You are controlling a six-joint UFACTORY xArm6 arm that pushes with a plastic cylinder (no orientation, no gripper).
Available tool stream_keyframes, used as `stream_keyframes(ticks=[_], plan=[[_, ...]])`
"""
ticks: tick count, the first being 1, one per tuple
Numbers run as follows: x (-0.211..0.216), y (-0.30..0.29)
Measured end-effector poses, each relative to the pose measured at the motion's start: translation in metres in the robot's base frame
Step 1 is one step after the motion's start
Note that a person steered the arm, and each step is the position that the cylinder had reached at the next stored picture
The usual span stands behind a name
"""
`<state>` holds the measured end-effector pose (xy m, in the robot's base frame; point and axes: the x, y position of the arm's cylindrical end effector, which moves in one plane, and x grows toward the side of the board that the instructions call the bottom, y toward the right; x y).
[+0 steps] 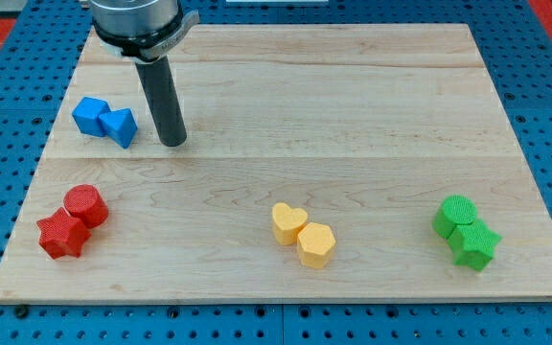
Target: Push the blue triangle up a bit
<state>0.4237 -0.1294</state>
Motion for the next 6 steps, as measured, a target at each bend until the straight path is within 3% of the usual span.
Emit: stream_keyframes(ticks=[1, 2, 3, 4, 5, 6], plan=[[0.021, -0.007], [0.040, -0.074], [0.017, -0.120], [-0.008, -0.085], [-0.034, -0.014], [-0.063, 0.001]])
